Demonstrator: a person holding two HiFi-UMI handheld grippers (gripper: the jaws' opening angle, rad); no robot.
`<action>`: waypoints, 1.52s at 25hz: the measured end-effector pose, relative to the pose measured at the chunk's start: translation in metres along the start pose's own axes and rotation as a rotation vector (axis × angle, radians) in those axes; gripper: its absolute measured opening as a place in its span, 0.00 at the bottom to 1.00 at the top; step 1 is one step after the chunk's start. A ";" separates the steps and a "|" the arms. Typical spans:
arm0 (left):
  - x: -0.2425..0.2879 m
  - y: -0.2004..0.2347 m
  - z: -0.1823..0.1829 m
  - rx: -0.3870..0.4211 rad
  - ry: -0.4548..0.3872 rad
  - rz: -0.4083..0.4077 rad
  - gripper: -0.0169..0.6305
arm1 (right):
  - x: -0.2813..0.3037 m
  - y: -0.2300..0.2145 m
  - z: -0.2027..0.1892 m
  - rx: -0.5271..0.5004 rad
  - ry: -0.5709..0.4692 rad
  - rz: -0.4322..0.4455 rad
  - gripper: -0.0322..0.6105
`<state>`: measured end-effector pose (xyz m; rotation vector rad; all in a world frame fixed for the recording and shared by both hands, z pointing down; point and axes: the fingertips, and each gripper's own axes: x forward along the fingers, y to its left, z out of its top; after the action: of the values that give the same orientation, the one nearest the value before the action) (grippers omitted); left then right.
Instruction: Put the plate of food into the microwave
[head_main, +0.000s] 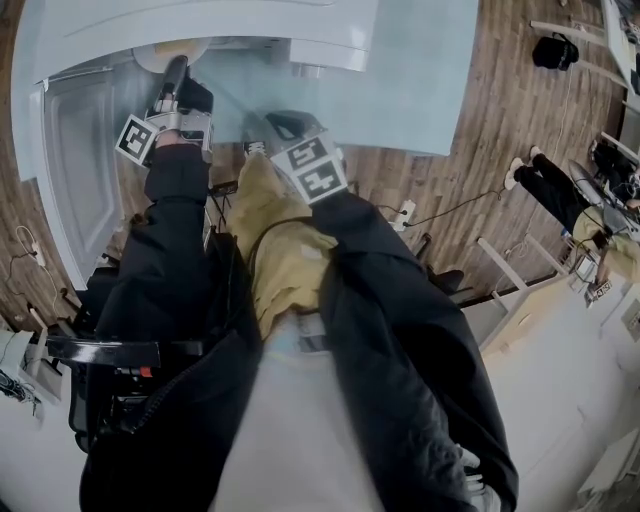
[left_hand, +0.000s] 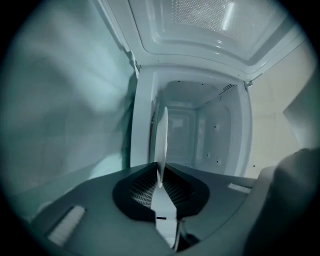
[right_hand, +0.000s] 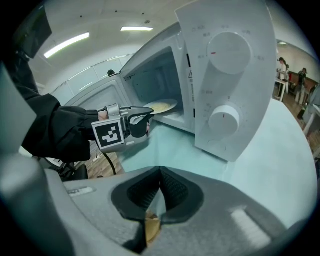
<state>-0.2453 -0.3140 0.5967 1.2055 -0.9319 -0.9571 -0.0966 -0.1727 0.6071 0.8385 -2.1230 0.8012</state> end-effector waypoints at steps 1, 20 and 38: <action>0.002 0.000 0.001 -0.002 -0.002 0.000 0.07 | -0.001 0.000 0.001 0.006 0.000 0.000 0.05; -0.021 -0.003 -0.016 0.053 0.042 0.011 0.32 | -0.017 0.006 -0.010 0.016 -0.008 0.001 0.05; -0.077 -0.069 -0.104 0.542 0.257 0.092 0.02 | -0.060 0.021 0.041 -0.061 -0.217 0.030 0.05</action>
<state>-0.1787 -0.2156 0.5104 1.6783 -1.0614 -0.4663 -0.0963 -0.1716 0.5316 0.8975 -2.3430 0.6835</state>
